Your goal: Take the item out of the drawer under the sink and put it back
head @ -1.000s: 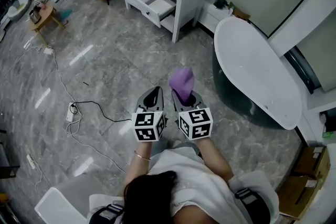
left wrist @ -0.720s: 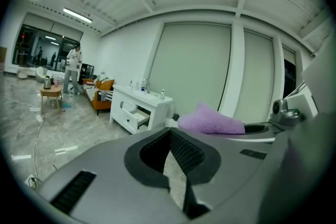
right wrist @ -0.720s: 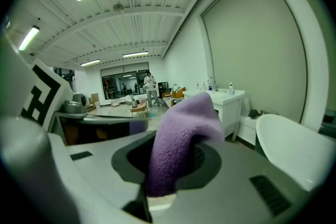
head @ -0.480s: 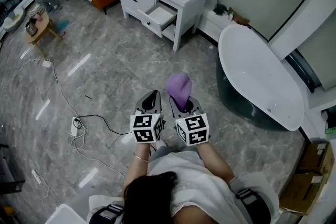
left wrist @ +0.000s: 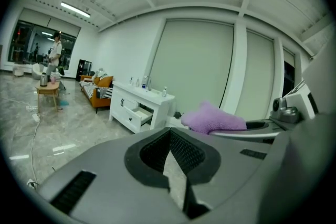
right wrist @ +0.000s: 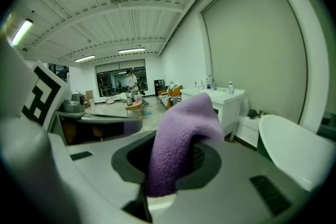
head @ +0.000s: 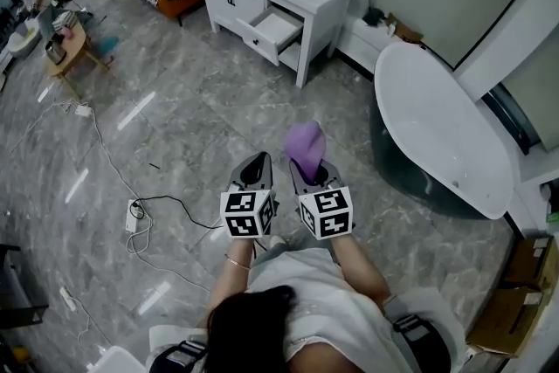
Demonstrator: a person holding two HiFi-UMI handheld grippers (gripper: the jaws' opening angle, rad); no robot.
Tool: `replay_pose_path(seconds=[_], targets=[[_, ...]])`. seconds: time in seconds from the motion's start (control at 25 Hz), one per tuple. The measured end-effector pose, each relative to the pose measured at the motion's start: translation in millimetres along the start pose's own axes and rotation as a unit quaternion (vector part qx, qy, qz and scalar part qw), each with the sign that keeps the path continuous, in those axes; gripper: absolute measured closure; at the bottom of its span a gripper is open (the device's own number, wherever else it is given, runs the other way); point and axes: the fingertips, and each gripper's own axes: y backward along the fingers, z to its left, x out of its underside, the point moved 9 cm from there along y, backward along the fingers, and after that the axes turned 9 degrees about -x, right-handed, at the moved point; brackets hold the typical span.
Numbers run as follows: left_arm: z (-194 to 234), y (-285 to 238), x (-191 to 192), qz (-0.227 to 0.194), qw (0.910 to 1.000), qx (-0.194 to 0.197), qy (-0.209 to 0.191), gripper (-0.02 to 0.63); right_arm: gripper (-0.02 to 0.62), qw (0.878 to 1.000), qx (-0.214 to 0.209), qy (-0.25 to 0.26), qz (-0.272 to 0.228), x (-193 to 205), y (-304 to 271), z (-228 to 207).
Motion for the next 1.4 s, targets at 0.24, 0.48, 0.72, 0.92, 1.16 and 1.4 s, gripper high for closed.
replay_pose_path(seconds=[0.24, 0.48, 0.72, 0.92, 1.16, 1.4], targets=[[-6, -2, -4, -0.006, 0.9998, 0.018, -0.001, 0.601, 0.5, 1.0, 0.002, 0.002, -0.012, -7, -6, 0], [-8, -6, -4, -0.004, 0.9998, 0.019, 0.001, 0.601, 0.5, 1.0, 0.008, -0.008, -0.006, -5, -7, -6], [-9, -15, -7, -0.006, 0.9998, 0.018, -0.002, 0.601, 0.5, 1.0, 0.019, -0.005, -0.007, -8, -12, -18], [-10, -29, -11, -0.004, 0.9999, 0.013, -0.001, 0.601, 0.5, 1.0, 0.011, 0.0, -0.014, -17, -21, -30], [-13, -52, -19, -0.002, 0.9999, 0.011, -0.002, 0.601, 0.5, 1.0, 0.005, 0.001, -0.011, -25, -33, -51], [-18, -80, -31, 0.0, 0.9999, 0.009, -0.005, 0.601, 0.5, 1.0, -0.002, -0.004, -0.009, -35, -50, -77]])
